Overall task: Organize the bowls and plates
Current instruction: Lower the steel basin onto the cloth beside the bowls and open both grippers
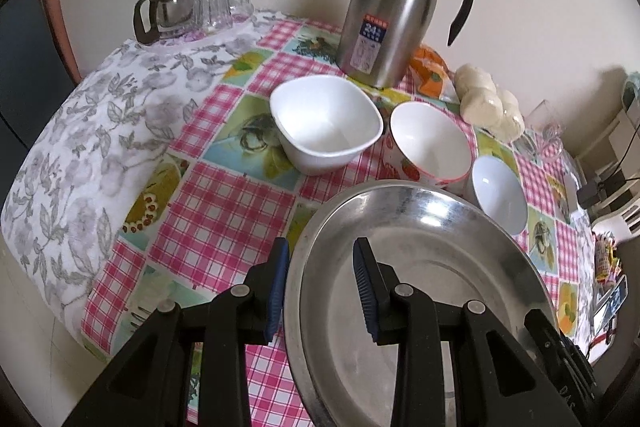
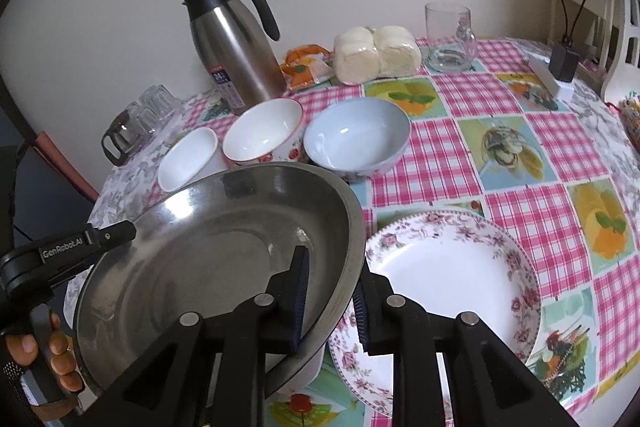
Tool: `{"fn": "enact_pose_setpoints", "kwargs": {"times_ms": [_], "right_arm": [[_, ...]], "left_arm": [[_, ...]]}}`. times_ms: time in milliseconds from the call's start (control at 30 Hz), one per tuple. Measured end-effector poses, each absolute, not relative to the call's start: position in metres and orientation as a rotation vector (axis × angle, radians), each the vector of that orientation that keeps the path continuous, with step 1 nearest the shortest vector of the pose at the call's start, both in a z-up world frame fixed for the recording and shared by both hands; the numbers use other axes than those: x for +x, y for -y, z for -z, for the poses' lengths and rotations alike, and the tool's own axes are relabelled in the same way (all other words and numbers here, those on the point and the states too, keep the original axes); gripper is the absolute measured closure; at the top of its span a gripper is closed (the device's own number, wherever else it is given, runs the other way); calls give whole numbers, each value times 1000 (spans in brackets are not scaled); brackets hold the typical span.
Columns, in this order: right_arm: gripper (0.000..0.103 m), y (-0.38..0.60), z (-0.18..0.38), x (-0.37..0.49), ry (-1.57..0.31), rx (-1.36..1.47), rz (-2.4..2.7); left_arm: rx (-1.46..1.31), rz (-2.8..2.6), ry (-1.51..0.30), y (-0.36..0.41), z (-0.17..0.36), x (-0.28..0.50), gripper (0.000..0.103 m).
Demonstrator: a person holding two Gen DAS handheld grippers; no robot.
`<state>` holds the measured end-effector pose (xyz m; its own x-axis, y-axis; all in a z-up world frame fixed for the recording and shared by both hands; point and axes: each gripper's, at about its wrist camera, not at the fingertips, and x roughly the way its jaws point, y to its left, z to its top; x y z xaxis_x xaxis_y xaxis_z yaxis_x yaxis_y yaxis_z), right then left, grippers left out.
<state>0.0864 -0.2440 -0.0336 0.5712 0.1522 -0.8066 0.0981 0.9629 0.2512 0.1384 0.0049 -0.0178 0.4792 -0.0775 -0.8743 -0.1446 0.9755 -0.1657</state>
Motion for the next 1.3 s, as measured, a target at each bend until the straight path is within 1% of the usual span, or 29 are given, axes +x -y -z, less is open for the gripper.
{"fn": "enact_pose_setpoints", "kwargs": {"times_ms": [433,733,1067,1300], "right_arm": [[80,239,55,96,-1028,252,-9],[80,236,78,101,-1110,231,13],[80,234,90,103,-1169,230,26],[80,229,93,103,-1182,214,11]], "left_arm": [[-218,-57,-1143,-7,43,147,69],[-212,-77,-1207,-7,63,152,69],[-220,-96,-1265,-10,81,153,69],[-242,-128,-1268,-17,85,154,67]]}}
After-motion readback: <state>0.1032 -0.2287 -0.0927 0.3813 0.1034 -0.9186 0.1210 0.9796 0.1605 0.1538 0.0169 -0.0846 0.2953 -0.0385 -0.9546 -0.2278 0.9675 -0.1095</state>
